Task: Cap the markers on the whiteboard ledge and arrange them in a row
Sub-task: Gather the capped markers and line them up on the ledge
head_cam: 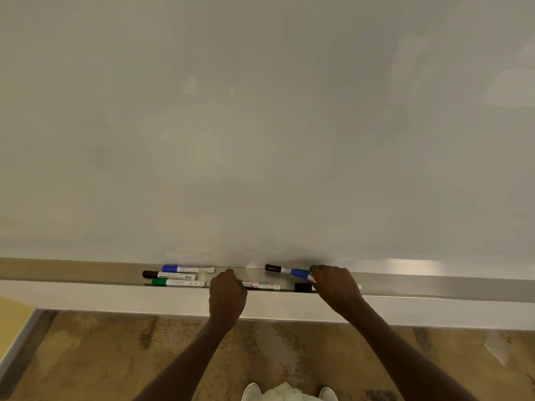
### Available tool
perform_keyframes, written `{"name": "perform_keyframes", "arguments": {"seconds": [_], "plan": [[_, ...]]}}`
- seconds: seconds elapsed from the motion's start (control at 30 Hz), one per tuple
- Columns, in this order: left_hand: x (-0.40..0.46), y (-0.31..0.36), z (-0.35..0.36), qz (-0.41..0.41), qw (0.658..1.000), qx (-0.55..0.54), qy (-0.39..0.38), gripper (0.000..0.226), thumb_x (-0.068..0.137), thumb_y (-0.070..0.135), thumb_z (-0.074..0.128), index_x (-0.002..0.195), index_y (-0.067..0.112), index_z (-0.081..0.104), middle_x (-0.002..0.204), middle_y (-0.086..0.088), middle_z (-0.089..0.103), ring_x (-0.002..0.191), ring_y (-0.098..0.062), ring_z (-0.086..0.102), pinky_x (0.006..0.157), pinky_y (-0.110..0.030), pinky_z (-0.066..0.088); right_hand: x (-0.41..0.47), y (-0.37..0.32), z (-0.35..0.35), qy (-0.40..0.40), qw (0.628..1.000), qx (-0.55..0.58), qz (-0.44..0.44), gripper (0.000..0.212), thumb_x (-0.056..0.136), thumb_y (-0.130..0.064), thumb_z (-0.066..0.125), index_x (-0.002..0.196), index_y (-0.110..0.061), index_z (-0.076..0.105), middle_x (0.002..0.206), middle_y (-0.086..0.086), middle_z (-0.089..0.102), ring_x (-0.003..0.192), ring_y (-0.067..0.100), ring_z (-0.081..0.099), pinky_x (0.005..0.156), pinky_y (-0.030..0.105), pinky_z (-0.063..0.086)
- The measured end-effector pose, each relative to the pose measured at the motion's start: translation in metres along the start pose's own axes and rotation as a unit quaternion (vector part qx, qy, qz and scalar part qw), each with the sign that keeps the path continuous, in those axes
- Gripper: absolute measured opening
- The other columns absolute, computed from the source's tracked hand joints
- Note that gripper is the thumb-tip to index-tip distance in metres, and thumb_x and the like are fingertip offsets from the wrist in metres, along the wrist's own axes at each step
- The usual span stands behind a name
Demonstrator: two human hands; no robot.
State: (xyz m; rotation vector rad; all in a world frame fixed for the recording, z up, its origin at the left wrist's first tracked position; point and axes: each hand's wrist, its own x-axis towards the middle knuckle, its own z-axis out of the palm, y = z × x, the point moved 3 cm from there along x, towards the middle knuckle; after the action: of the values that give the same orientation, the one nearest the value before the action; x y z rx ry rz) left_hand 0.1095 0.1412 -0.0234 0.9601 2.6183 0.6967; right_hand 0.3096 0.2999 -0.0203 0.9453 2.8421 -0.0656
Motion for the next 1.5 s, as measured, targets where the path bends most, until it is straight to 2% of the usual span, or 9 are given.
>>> {"name": "perform_keyframes", "arguments": {"seconds": [0.27, 0.47, 0.6, 0.77, 0.9, 1.0, 1.1, 1.3, 1.5], "plan": [[-0.005, 0.014, 0.010, -0.005, 1.000, 0.001, -0.009, 0.017, 0.088, 0.013, 0.050, 0.087, 0.003, 0.064, 0.082, -0.013, 0.069, 0.080, -0.029, 0.063, 0.072, -0.042, 0.052, -0.032, 0.062, 0.007, 0.024, 0.998, -0.011, 0.055, 0.033, 0.089, -0.039, 0.059, 0.116, -0.019, 0.055, 0.102, 0.002, 0.070, 0.078, 0.020, 0.066, 0.061, 0.029, 0.048], [-0.007, 0.017, 0.010, 0.001, 1.000, 0.006, -0.001, 0.019, 0.090, 0.014, 0.048, 0.083, 0.003, 0.061, 0.078, -0.014, 0.066, 0.076, -0.031, 0.062, 0.072, -0.042, 0.051, -0.036, 0.067, 0.018, 0.028, 0.996, 0.028, 0.085, 0.027, 0.085, -0.035, 0.066, 0.100, -0.014, 0.061, 0.088, 0.007, 0.072, 0.064, 0.022, 0.065, 0.054, 0.029, 0.046], [-0.010, 0.017, 0.011, -0.003, 1.000, -0.005, 0.005, 0.018, 0.090, 0.011, 0.048, 0.080, 0.003, 0.061, 0.074, -0.013, 0.065, 0.073, -0.030, 0.062, 0.067, -0.039, 0.049, -0.028, 0.060, 0.018, 0.035, 0.993, 0.071, 0.093, 0.020, 0.091, -0.035, 0.056, 0.102, -0.019, 0.058, 0.090, 0.003, 0.071, 0.069, 0.021, 0.064, 0.056, 0.029, 0.046], [-0.010, 0.018, 0.014, -0.021, 1.000, -0.013, -0.011, 0.015, 0.090, 0.010, 0.049, 0.086, 0.003, 0.061, 0.080, -0.012, 0.066, 0.078, -0.028, 0.061, 0.067, -0.035, 0.046, -0.020, 0.043, 0.014, 0.052, 0.990, 0.107, 0.078, 0.017, 0.092, -0.029, 0.054, 0.106, -0.018, 0.055, 0.088, 0.003, 0.070, 0.069, 0.025, 0.065, 0.055, 0.029, 0.041], [-0.009, 0.017, 0.012, -0.025, 0.999, -0.030, -0.010, 0.017, 0.091, 0.008, 0.048, 0.093, 0.003, 0.064, 0.085, -0.013, 0.069, 0.081, -0.028, 0.063, 0.072, -0.040, 0.053, -0.007, 0.012, 0.004, 0.038, 0.978, 0.204, 0.030, 0.021, 0.094, -0.030, 0.052, 0.109, -0.017, 0.044, 0.086, 0.004, 0.067, 0.063, 0.021, 0.060, 0.055, 0.032, 0.046], [-0.008, 0.014, 0.010, -0.032, 0.998, -0.056, 0.000, 0.018, 0.092, 0.009, 0.049, 0.094, 0.002, 0.066, 0.086, -0.016, 0.071, 0.079, -0.030, 0.065, 0.067, -0.035, 0.051, 0.007, -0.015, -0.001, -0.008, 0.966, 0.259, -0.012, 0.017, 0.097, -0.023, 0.049, 0.111, -0.014, 0.047, 0.096, 0.010, 0.065, 0.074, 0.022, 0.059, 0.064, 0.034, 0.049], [-0.007, 0.010, 0.006, -0.038, 0.995, -0.091, 0.001, 0.020, 0.092, 0.005, 0.048, 0.095, 0.001, 0.067, 0.088, -0.017, 0.071, 0.077, -0.028, 0.065, 0.065, -0.033, 0.050, 0.020, -0.036, -0.004, -0.019, 0.953, 0.299, -0.035, 0.015, 0.096, -0.022, 0.053, 0.108, -0.014, 0.053, 0.098, 0.012, 0.066, 0.076, 0.023, 0.058, 0.064, 0.030, 0.043], [-0.003, -0.001, -0.002, -0.030, 0.993, -0.117, -0.010, 0.024, 0.094, 0.005, 0.046, 0.107, 0.003, 0.067, 0.099, -0.015, 0.072, 0.088, -0.027, 0.066, 0.078, -0.032, 0.053, 0.041, -0.071, -0.002, 0.022, 0.978, 0.191, -0.084, 0.022, 0.096, -0.023, 0.051, 0.116, -0.015, 0.051, 0.105, 0.011, 0.067, 0.090, 0.026, 0.062, 0.076, 0.034, 0.048], [-0.001, -0.020, -0.016, -0.030, 0.987, -0.151, 0.041, 0.017, 0.090, 0.003, 0.055, 0.098, 0.003, 0.069, 0.090, -0.011, 0.072, 0.082, -0.021, 0.066, 0.070, -0.017, 0.046, 0.058, -0.097, 0.010, 0.012, 0.989, 0.103, -0.102, 0.022, 0.096, -0.020, 0.050, 0.114, -0.009, 0.052, 0.106, 0.014, 0.066, 0.093, 0.030, 0.062, 0.080, 0.037, 0.048]]}}
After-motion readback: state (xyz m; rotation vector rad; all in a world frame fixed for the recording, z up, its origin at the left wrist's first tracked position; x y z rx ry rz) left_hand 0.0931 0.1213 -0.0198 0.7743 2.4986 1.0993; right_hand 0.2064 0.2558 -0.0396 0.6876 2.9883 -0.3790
